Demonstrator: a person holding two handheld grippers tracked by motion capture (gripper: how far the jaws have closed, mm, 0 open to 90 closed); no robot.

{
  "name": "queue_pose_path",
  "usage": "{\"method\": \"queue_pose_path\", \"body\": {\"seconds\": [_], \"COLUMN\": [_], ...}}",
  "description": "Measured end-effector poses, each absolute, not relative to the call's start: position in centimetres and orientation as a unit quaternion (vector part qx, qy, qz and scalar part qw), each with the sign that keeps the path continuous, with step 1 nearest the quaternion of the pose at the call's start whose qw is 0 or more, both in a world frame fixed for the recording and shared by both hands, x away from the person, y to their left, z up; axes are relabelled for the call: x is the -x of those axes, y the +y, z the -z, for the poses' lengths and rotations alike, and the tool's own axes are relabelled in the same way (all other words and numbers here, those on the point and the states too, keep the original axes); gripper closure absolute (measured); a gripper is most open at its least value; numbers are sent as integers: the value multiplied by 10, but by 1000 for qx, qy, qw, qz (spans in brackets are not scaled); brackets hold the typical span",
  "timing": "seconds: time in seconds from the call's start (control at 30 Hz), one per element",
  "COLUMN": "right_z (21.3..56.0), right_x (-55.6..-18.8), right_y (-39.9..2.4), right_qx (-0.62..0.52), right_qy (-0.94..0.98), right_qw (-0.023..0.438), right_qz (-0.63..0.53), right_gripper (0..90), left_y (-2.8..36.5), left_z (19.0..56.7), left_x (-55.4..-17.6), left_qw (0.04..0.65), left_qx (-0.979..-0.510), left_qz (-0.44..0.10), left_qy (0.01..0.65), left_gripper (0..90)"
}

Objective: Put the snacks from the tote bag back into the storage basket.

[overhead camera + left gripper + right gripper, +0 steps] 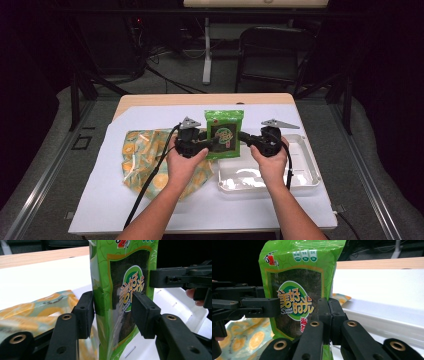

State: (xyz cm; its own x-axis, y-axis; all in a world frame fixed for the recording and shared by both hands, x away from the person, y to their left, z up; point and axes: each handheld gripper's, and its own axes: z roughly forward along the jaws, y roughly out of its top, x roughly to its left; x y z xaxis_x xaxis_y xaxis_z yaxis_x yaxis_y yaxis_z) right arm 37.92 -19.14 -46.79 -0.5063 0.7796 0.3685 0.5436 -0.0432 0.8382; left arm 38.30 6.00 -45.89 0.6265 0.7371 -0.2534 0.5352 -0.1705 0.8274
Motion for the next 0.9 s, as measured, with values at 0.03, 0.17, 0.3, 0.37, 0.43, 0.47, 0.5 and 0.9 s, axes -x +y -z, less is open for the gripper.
{"method": "queue_pose_path", "body": {"seconds": [0.03,0.17,0.3,0.37,0.43,0.47,0.5,0.9], "right_z": [468,468,468,467,466,466,466,472], "right_x": [-380,-382,-383,-384,-385,-386,-386,-391], "right_y": [-193,-199,-206,-210,-214,-216,-218,-220], "right_qx": [-488,-495,-499,-501,-505,-508,-509,-505], "right_qy": [680,676,675,676,672,670,670,683], "right_qw": [113,118,126,131,136,137,138,142], "right_qz": [-535,-533,-529,-525,-524,-523,-522,-507], "right_gripper": [898,898,898,898,898,899,899,900], "left_y": [58,50,41,39,36,35,33,24], "left_z": [459,460,461,462,463,464,465,478], "left_x": [-384,-388,-392,-394,-396,-397,-397,-407], "left_qw": [490,492,492,499,504,503,505,492], "left_qx": [-758,-759,-760,-755,-751,-752,-751,-760], "left_qz": [-101,-102,-101,-97,-92,-93,-93,-84], "left_qy": [419,415,414,414,416,416,415,417], "left_gripper": [527,505,487,471,458,450,443,439]}}
